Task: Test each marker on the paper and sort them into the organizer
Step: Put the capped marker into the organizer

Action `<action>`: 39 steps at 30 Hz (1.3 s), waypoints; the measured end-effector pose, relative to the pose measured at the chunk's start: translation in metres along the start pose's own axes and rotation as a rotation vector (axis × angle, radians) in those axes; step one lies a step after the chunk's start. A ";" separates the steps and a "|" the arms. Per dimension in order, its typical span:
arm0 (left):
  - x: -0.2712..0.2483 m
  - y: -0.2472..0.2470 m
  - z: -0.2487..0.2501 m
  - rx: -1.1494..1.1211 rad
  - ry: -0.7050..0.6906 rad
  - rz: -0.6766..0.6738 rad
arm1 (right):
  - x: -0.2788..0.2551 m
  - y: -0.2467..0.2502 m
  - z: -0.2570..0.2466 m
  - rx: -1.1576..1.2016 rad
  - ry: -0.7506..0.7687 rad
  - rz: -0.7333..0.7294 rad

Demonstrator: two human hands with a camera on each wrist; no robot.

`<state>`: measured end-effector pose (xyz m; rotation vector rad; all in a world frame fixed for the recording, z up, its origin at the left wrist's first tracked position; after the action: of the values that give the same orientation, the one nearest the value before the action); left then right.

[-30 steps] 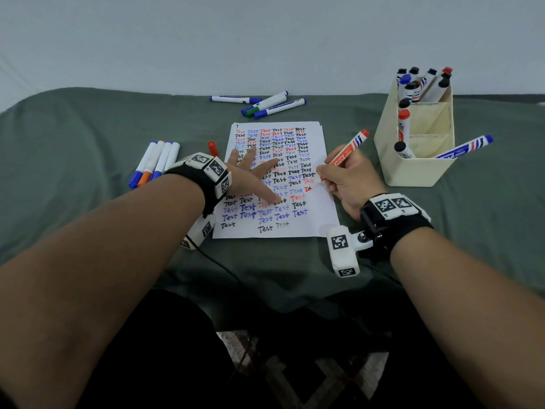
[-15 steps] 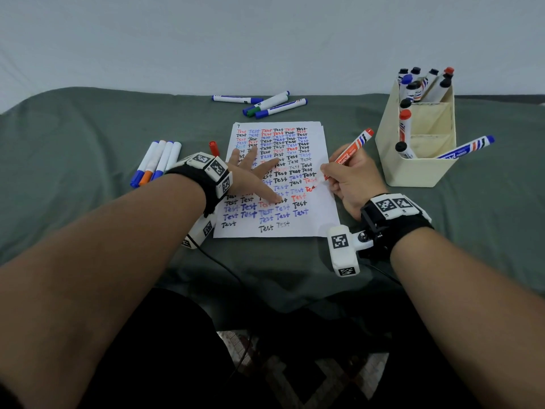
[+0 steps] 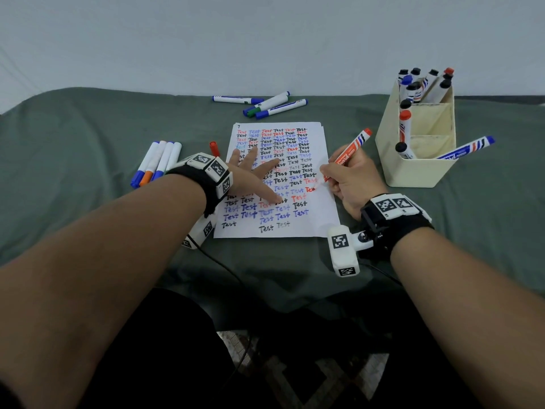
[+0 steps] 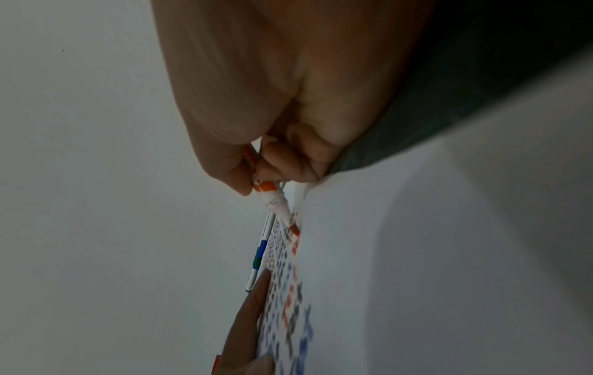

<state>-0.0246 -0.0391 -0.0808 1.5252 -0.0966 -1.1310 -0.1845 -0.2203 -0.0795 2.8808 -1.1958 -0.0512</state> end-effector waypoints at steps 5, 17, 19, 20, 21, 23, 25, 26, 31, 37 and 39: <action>0.002 -0.001 0.000 -0.013 -0.005 -0.006 | 0.002 0.004 0.002 0.056 -0.011 0.046; 0.005 -0.003 -0.003 -0.030 -0.008 -0.019 | -0.002 0.002 -0.001 0.042 -0.017 0.034; 0.006 -0.003 -0.003 -0.026 -0.005 -0.016 | -0.003 0.002 -0.001 0.059 -0.020 0.040; 0.007 -0.003 -0.003 -0.021 -0.004 -0.014 | -0.003 0.002 -0.001 0.054 -0.020 0.038; 0.008 -0.003 -0.003 -0.015 -0.005 -0.012 | -0.003 0.002 -0.001 0.045 -0.019 0.036; 0.008 -0.003 -0.003 -0.015 -0.010 -0.012 | -0.004 0.002 -0.002 0.026 -0.016 0.037; 0.008 -0.003 -0.004 -0.026 -0.013 -0.015 | -0.004 0.003 -0.002 0.029 -0.016 0.041; 0.008 -0.003 -0.004 -0.029 -0.013 -0.014 | -0.004 0.003 -0.002 0.047 -0.019 0.042; 0.011 -0.003 -0.005 -0.034 -0.020 -0.014 | -0.005 0.004 -0.001 0.207 -0.049 0.003; 0.005 0.003 -0.002 -0.027 -0.037 -0.020 | -0.010 0.001 -0.005 0.357 -0.040 -0.055; 0.003 0.010 0.002 0.028 -0.044 -0.014 | -0.011 0.000 -0.006 0.352 -0.045 -0.068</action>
<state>-0.0195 -0.0454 -0.0746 1.5279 -0.1321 -1.1785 -0.1920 -0.2123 -0.0731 3.2374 -1.2236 0.1047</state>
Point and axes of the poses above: each hand's wrist, its own x-axis towards the middle knuckle, its own y-axis out of the back of the hand, z = x × y, the point moved 7 cm from there along x, towards the middle knuckle, and after that the axes turned 3 degrees about -x, right-handed, at the moved point
